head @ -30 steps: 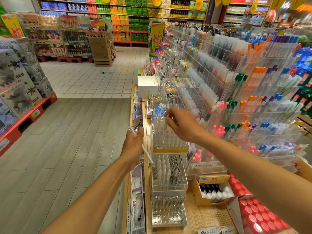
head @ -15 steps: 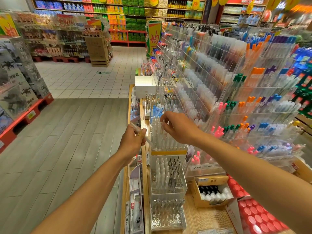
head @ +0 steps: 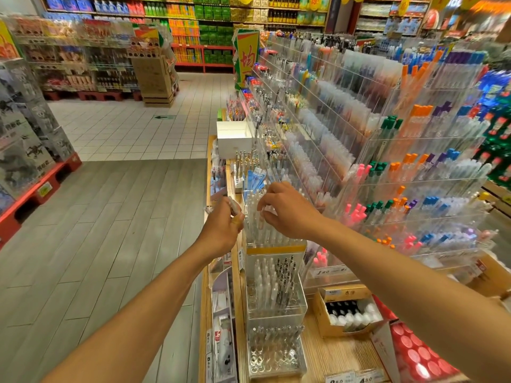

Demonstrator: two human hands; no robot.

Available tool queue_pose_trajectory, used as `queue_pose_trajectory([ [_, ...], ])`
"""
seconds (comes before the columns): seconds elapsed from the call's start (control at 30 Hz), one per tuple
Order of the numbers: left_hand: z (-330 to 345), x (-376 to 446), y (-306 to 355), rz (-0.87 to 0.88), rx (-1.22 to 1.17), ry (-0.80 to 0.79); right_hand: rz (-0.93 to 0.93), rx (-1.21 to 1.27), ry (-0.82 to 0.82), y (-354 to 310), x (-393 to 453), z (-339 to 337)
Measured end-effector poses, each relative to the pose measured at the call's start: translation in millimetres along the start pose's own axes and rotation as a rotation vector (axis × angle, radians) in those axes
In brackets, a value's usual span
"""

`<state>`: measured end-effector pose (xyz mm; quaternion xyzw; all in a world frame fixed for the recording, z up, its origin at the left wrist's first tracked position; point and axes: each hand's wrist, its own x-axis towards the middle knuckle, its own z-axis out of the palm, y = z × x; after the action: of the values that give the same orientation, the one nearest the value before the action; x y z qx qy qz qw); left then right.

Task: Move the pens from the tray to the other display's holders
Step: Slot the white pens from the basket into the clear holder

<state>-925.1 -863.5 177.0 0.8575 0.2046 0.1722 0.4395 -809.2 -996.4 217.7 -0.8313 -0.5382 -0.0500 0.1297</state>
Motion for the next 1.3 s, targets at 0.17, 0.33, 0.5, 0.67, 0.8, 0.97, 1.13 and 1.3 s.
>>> queue_pose_trajectory([
  [0.17,8.4,4.5,0.9,0.000,0.096,-0.081,0.009,0.012,0.068,5.9,-6.8,4.2],
  [0.33,13.0,8.3,-1.7,-0.028,0.100,-0.003,0.026,0.110,0.060,13.1,-12.3,7.2],
  [0.5,11.9,8.1,-4.8,-0.013,0.103,0.042,0.025,0.186,0.085,15.2,-15.4,8.5],
  [0.67,19.1,7.0,-5.4,-0.004,0.138,0.058,0.065,0.289,0.144,17.2,-21.9,8.0],
  [0.8,21.2,7.2,-7.7,-0.021,0.128,0.076,0.115,0.325,0.229,23.3,-30.4,7.9],
  [0.97,22.0,0.5,-14.0,-0.093,0.129,0.057,0.258,0.520,0.306,34.5,-47.7,5.1],
  [1.13,26.1,-13.5,-20.6,-0.244,-0.038,0.019,0.347,0.777,0.360,45.3,-69.0,5.1],
  [1.3,31.5,-26.8,-14.8,-0.317,-0.263,0.001,0.478,0.960,0.409,51.4,-95.2,14.8],
])
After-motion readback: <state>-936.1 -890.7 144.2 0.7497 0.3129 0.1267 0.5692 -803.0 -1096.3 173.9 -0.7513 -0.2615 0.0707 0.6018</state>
